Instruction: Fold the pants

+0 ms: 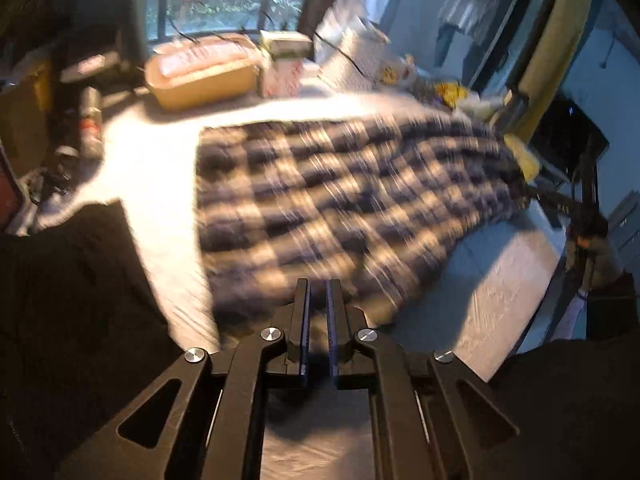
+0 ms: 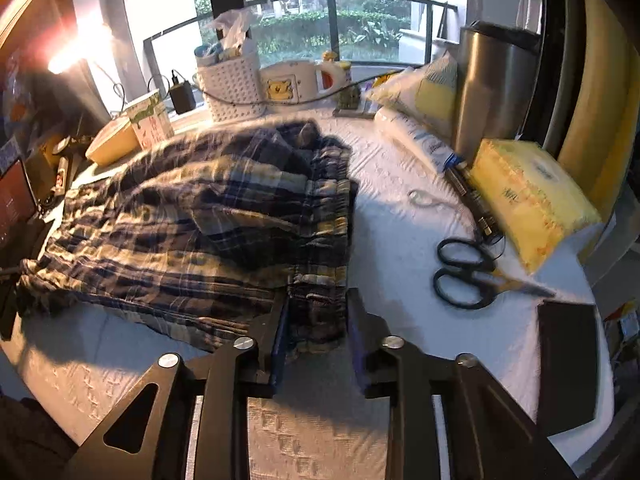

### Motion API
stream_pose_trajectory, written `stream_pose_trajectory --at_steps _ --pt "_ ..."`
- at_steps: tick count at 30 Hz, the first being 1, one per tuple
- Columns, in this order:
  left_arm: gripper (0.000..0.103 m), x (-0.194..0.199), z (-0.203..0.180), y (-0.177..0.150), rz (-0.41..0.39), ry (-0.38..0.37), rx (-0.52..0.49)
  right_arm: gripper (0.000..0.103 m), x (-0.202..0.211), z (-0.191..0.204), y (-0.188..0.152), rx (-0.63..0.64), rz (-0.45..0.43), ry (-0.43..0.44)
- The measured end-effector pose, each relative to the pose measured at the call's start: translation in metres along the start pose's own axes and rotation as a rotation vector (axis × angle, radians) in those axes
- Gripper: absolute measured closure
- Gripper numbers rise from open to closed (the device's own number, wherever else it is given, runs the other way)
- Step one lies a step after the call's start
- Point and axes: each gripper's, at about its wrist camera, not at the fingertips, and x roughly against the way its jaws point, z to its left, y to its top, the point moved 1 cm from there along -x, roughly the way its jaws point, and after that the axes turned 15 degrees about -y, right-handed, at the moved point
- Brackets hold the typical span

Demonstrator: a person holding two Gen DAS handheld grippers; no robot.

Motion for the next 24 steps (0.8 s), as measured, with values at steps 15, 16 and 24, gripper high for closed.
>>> stream_pose_trajectory --at_steps 15,16,24 --pt "0.072 -0.043 0.1 0.095 -0.066 0.117 0.094 0.042 -0.021 -0.012 0.089 -0.065 -0.114 0.069" --pt "0.072 -0.051 0.105 0.101 -0.059 0.113 0.098 0.042 -0.029 -0.008 0.094 -0.067 -0.1 0.085" --pt "0.078 -0.089 0.105 0.106 0.035 0.063 0.037 0.067 -0.075 0.018 0.098 0.007 0.029 0.188"
